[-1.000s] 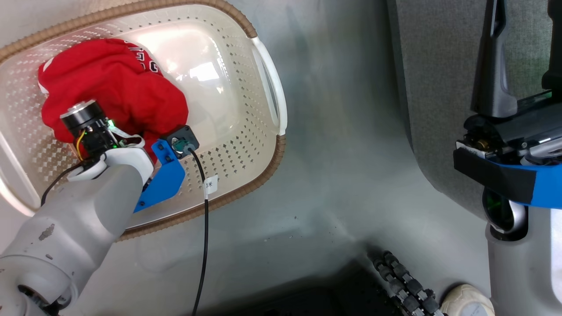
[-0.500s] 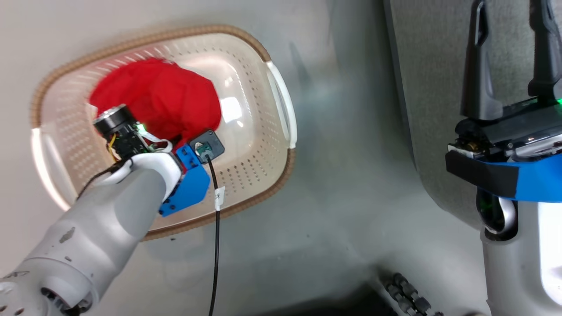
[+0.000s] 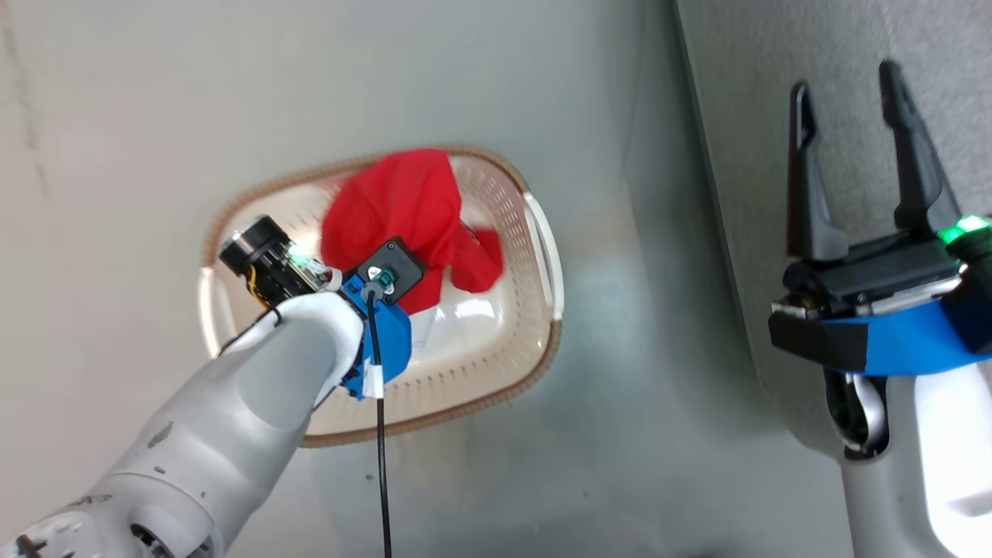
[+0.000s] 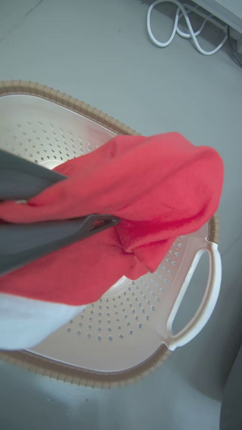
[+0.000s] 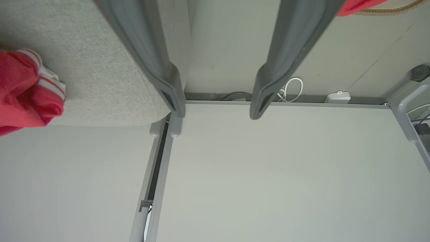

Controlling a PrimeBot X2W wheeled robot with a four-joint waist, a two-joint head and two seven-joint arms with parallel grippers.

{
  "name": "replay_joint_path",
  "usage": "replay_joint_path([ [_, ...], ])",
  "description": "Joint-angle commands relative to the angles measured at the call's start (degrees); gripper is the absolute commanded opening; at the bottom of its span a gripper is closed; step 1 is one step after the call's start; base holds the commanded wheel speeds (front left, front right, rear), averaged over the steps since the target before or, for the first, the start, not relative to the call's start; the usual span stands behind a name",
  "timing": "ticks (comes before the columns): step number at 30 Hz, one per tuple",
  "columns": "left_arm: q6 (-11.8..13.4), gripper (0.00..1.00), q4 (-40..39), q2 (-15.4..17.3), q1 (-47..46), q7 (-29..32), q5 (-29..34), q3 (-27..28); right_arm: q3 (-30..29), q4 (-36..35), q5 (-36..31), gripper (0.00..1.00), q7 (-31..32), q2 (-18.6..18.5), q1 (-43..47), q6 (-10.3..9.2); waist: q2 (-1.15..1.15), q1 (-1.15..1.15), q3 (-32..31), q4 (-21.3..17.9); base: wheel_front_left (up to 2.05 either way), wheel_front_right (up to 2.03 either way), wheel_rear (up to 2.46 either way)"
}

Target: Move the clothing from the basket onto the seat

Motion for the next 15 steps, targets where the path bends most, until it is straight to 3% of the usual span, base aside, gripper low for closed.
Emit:
replay_joint_path([
  [1, -0.1, 0.0, 0.3, -0.4, 0.7, -1.2, -1.1, 0.0, -0.2, 0.5, -0.4, 1.0, 0.0, -0.4, 1.2, 0.01, 0.0, 0.0, -4.4, 2.4, 0.0, 0.0, 0.0],
  [8, -0.1, 0.0, 0.4, -2.1, 2.3, -5.5, -7.8, 4.3, -0.6, 2.6, -0.2, 1.0, 0.0, -1.3, 4.3, 0.01, 0.0, 0.0, -11.4, 4.6, 0.0, 0.0, 0.0],
  [15, 1.0, 0.0, -5.2, -0.9, 4.4, -5.9, -9.2, 10.8, -0.6, 4.3, 0.1, 1.0, 0.0, -1.4, 7.7, 0.01, 0.0, 0.0, -18.0, 6.0, 0.0, 0.0, 0.0],
])
